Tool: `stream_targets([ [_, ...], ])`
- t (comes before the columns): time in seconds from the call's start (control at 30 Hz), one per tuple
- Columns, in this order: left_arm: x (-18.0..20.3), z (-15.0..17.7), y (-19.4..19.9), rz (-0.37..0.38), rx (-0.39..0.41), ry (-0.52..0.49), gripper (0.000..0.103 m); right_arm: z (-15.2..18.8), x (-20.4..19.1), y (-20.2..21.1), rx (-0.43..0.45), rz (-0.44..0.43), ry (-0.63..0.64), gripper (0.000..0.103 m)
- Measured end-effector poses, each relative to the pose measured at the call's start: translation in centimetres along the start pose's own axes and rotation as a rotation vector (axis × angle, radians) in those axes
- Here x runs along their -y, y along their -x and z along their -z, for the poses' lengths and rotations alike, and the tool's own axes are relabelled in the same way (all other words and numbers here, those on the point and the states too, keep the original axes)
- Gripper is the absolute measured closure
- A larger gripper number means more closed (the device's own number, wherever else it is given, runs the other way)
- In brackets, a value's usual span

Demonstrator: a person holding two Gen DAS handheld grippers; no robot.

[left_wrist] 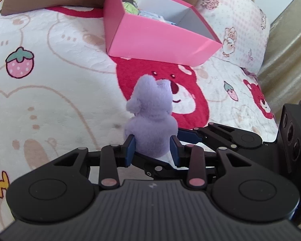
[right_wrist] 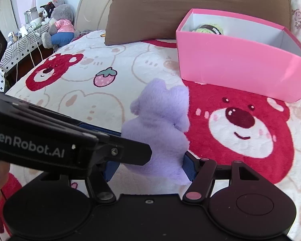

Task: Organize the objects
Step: 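Lift the lilac plush toy with the left tool and carry it toward the pink box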

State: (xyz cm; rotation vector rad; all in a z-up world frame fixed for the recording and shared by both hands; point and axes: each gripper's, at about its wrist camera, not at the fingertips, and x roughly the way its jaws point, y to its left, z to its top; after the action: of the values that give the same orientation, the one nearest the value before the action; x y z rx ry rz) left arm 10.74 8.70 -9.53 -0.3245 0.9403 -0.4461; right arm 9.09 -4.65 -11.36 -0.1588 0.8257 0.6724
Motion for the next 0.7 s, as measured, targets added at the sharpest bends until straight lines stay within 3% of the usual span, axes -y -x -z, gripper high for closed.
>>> stream_targets([
  [0.7,4.9,-0.6,3.7,0.05,0.0,-0.063,0.069,-1.0,0.2,6.5,0.022,0.021,0.051,0.033],
])
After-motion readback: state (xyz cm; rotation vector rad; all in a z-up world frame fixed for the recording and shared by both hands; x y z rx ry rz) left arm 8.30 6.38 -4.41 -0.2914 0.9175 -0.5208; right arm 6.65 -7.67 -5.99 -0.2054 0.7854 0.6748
